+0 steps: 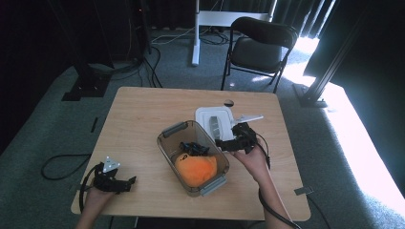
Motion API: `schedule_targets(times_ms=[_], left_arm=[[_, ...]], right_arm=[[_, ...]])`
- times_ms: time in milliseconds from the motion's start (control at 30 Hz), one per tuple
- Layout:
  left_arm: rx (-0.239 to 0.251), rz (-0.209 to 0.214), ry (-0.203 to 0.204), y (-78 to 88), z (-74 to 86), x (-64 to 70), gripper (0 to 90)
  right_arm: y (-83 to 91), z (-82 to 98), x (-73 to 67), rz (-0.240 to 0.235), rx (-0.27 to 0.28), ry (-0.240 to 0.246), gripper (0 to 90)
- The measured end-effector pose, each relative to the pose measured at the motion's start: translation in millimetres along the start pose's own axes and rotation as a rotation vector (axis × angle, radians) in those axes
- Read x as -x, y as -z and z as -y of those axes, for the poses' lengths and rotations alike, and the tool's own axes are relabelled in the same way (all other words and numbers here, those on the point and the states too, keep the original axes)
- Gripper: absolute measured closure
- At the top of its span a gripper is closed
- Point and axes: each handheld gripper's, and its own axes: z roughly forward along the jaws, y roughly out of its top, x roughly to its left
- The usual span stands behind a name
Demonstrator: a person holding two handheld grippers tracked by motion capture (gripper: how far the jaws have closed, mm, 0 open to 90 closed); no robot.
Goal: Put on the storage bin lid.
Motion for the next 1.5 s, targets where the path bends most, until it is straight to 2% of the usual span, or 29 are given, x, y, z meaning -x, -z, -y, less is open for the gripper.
schedule_targets(times_ms=[67, 167, 367, 567, 733, 800, 900, 1167, 1300, 1433, 1500], left_arm=[[0.000, 0.000, 0.001, 0.0, 0.0, 0.1, 0.1], [-0.001, 0.001, 0.001, 0.0, 0.0, 0.1, 0.2], [-0.001, 0.000, 0.001, 0.0, 0.0, 0.0, 0.1], [-0.001, 0.000, 0.000, 0.0, 0.0, 0.0, 0.2], [-0.001, 0.000, 0.001, 0.0, 0.0, 0.1, 0.1], [-0.001, 0.000, 0.001, 0.0, 0.0, 0.1, 0.1], [-0.001, 0.000, 0.001, 0.0, 0.0, 0.1, 0.1], [0.000, 0.001, 0.001, 0.0, 0.0, 0.0, 0.1], [0.000, 0.001, 0.001, 0.0, 0.0, 0.0, 0.2], [0.000, 0.001, 0.002, 0.0, 0.0, 0.0, 0.2], [-0.001, 0.001, 0.000, 0.0, 0.0, -0.1, 0.1]], right_arm=[[-3.1, 3.5, 6.9, 0.009, -0.015, -0.007, 13.6], [-7.5, 8.0, 14.4, 0.049, -0.031, -0.022, 13.3], [-18.7, 14.9, 27.3, 0.054, -0.054, -0.058, 12.5], [-31.3, 19.5, 33.6, 0.086, -0.072, -0.078, 12.6], [-41.5, 22.4, 39.8, 0.087, -0.073, -0.101, 13.6], [-44.6, 23.1, 41.0, 0.084, -0.077, -0.109, 13.5], [-53.3, 25.6, 41.2, 0.117, -0.078, -0.068, 13.7], [-69.6, 23.5, 43.5, 0.119, -0.051, -0.094, 13.5], [-79.4, 19.3, 42.5, 0.119, -0.061, -0.099, 12.3], [-90.7, 15.5, 40.9, 0.141, -0.070, -0.091, 12.3], [-96.4, 14.0, 41.6, 0.134, -0.078, -0.101, 12.3]])
